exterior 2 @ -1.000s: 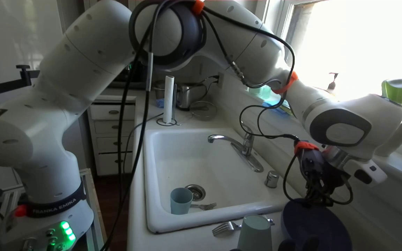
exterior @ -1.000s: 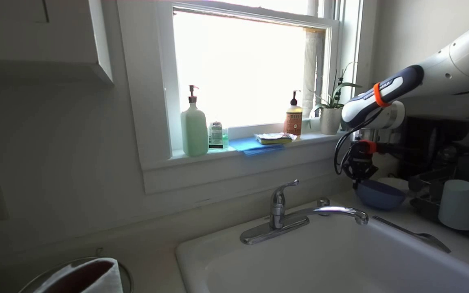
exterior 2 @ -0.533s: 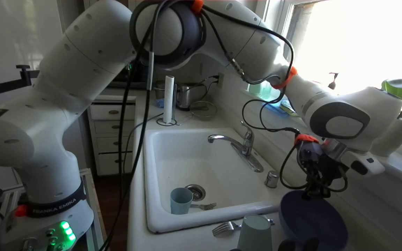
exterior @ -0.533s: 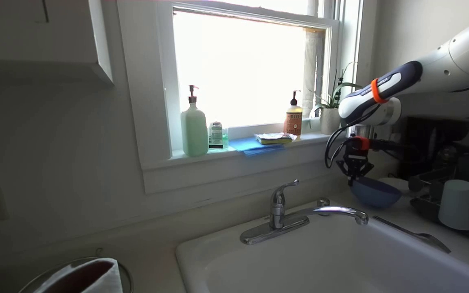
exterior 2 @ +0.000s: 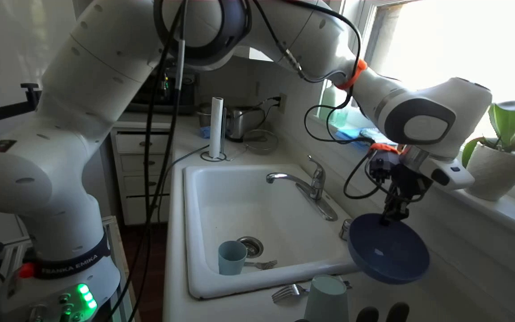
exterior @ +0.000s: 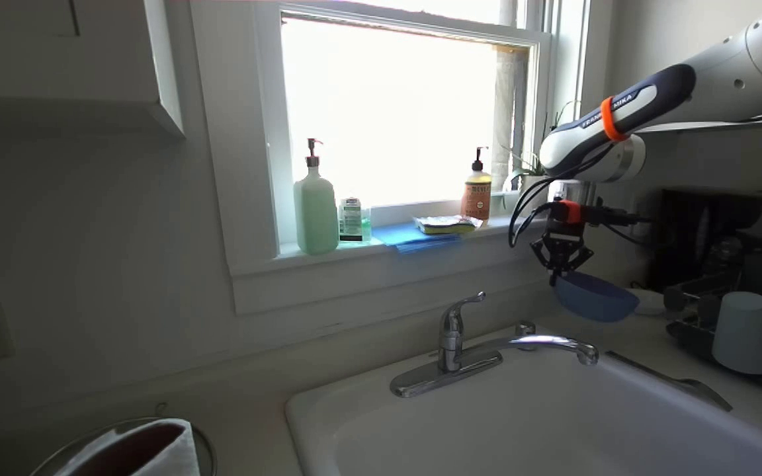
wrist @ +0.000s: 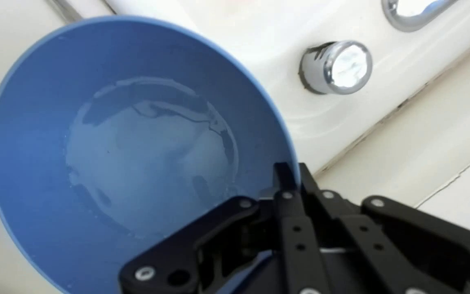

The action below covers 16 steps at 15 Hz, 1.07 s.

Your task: Pour the contents of the blue bowl into the grey cup in the sink

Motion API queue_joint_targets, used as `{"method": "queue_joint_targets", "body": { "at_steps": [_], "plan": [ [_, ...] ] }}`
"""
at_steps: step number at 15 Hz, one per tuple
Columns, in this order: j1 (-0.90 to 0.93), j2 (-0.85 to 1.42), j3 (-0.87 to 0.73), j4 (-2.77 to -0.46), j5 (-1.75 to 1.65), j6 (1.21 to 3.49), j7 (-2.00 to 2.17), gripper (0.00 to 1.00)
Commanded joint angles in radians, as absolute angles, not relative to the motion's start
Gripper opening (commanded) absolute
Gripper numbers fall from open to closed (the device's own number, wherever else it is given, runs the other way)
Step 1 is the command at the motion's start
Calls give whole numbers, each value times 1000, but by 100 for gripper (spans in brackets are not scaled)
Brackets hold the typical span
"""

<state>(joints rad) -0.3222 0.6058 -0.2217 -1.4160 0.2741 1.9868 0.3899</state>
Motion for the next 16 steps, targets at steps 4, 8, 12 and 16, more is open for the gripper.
{"method": "queue_joint_targets", "body": {
  "at_steps": [4, 8, 12, 16],
  "plan": [
    [-218, 362, -229, -1730, 265, 2086, 503, 1],
    [-157, 230, -226, -1901, 243, 2170, 552, 1],
    [-155, 245, -216, -1887, 250, 2160, 546, 4],
    [-145, 171, -213, -1973, 243, 2183, 559, 4]
  ]
}}
